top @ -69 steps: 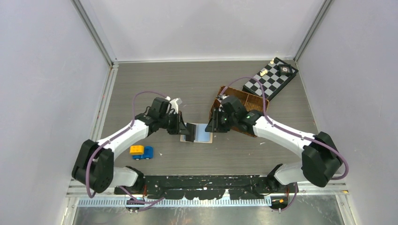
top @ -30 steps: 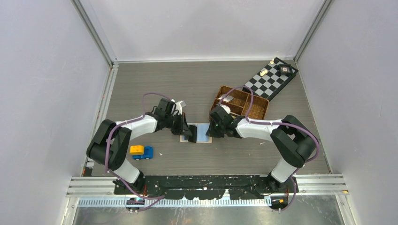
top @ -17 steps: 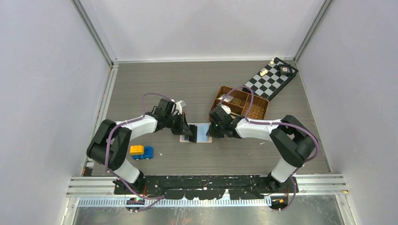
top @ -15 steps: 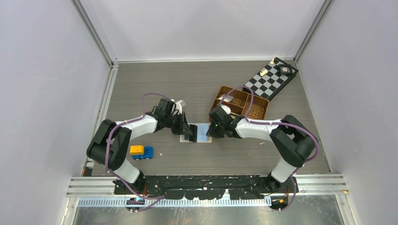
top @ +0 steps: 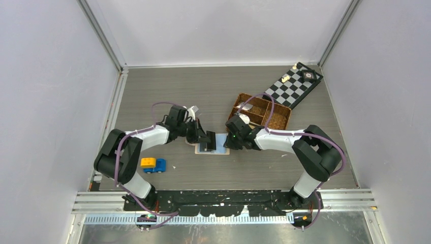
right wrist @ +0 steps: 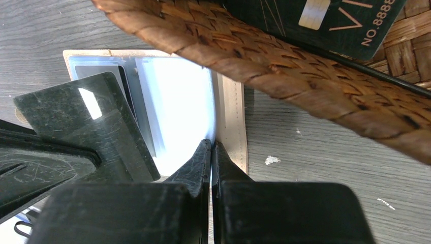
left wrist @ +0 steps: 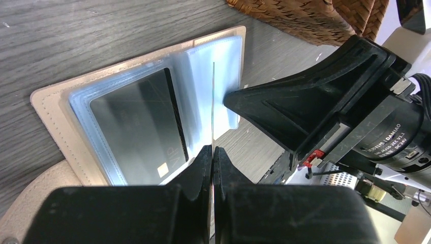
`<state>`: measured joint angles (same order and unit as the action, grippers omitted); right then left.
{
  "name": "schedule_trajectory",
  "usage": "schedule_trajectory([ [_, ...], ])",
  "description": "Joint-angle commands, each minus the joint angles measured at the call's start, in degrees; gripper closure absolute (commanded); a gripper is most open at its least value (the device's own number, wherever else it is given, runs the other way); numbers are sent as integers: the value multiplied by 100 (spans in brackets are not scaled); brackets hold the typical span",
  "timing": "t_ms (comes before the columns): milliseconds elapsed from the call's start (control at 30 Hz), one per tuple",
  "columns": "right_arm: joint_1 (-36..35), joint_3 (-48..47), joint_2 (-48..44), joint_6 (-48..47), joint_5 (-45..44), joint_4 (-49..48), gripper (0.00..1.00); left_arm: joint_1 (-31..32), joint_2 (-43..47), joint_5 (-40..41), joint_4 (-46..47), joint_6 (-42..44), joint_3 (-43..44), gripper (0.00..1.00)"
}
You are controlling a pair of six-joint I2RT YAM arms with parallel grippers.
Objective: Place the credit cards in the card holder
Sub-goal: Insert the credit card into the card holder.
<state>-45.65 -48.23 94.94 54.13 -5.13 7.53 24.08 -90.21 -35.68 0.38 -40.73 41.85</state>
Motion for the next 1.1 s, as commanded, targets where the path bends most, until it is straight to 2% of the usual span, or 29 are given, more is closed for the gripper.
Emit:
schedule_trajectory([
  [0, -14, -47, 95, -50, -344, 371, 99, -51, -159, -177, 365, -99, -26, 100],
  [533, -14, -104, 147, -60, -371, 460, 100, -157, -271, 143, -228, 409, 43, 100],
  [1067, -31, -194, 232, -73, -356, 545, 99, -153, -675, -90, -65, 460, 88, 100],
])
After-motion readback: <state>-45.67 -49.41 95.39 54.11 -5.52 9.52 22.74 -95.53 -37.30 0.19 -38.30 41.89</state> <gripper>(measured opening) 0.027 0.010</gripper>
